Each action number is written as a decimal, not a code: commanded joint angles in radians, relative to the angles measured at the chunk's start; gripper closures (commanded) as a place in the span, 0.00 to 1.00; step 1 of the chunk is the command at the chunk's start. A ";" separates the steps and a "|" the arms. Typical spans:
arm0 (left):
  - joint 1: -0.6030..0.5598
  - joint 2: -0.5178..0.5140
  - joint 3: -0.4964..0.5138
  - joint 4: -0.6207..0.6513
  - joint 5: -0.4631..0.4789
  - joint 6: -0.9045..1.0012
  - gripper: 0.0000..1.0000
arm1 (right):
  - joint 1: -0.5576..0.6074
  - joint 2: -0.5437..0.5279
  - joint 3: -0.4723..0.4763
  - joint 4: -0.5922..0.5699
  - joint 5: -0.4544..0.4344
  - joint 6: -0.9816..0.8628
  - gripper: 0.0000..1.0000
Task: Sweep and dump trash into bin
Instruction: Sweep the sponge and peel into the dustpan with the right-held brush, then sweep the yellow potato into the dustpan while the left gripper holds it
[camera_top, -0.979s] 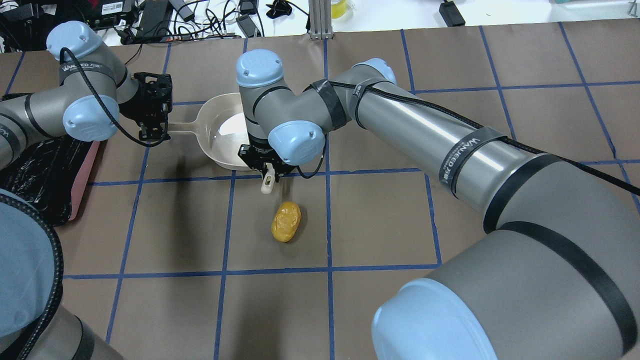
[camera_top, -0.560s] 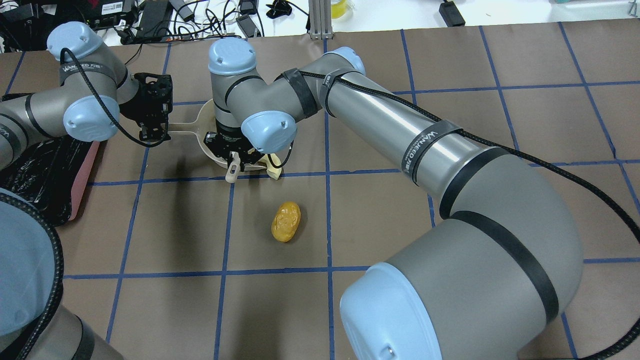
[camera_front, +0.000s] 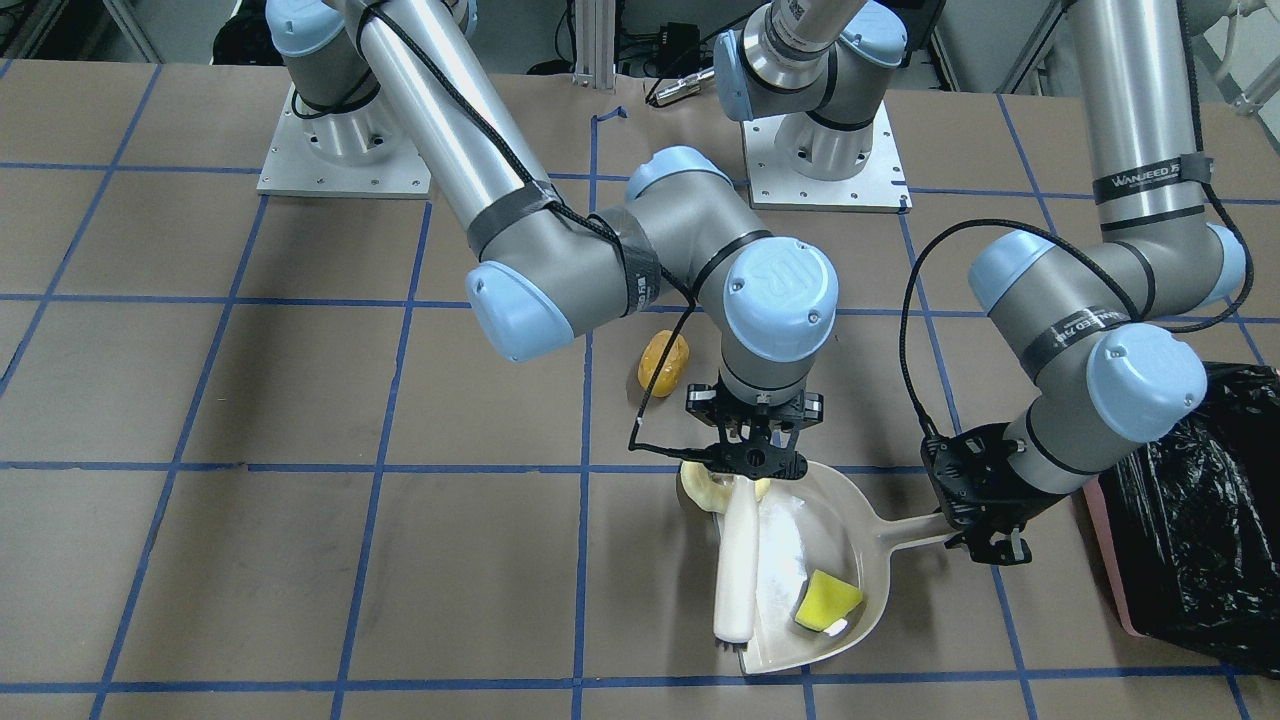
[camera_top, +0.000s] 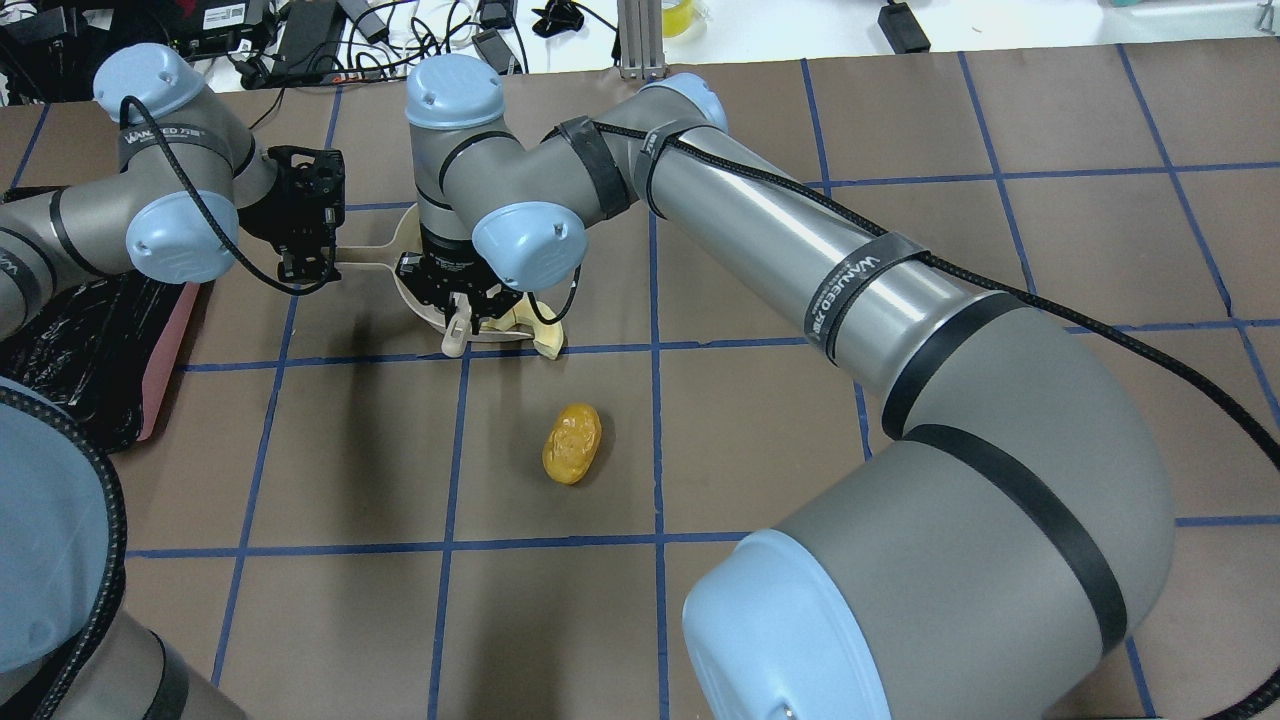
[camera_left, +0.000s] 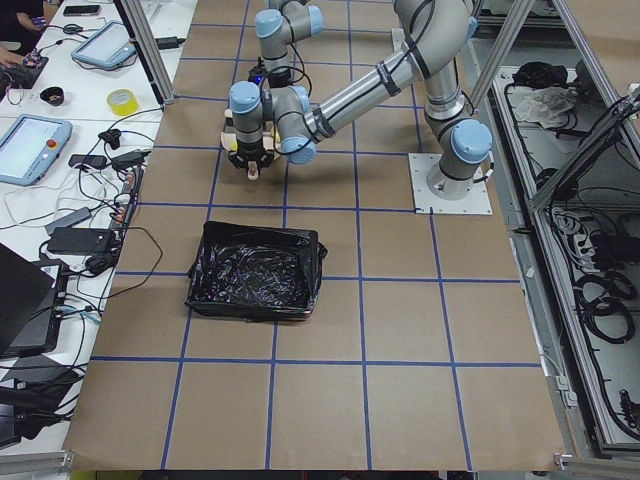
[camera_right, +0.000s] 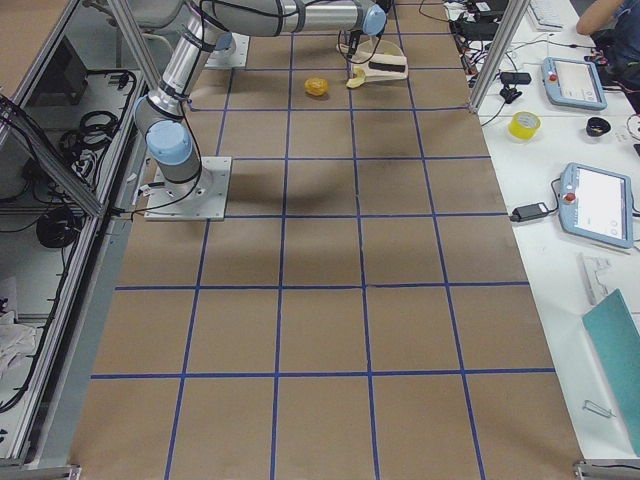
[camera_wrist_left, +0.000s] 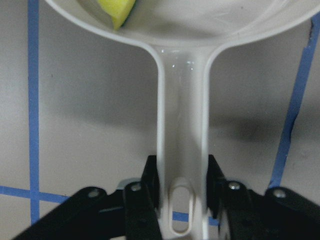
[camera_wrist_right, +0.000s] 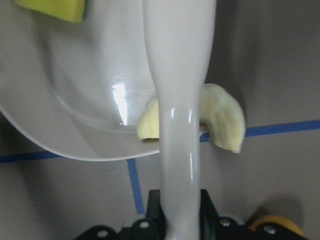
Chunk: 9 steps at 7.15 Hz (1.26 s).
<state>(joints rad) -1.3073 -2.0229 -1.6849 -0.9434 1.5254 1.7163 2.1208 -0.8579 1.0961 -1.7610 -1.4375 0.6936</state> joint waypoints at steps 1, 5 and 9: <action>0.008 0.027 -0.054 0.012 0.071 0.055 1.00 | -0.005 -0.038 0.054 0.110 -0.083 0.026 0.95; 0.019 0.116 -0.147 0.012 0.096 0.109 1.00 | 0.043 -0.055 0.203 -0.001 -0.032 0.196 0.95; 0.028 0.132 -0.157 0.008 0.094 0.115 1.00 | 0.065 -0.030 0.191 -0.155 0.191 0.201 0.94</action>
<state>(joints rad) -1.2810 -1.8926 -1.8414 -0.9355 1.6210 1.8297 2.1843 -0.8988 1.2941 -1.8748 -1.3220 0.8922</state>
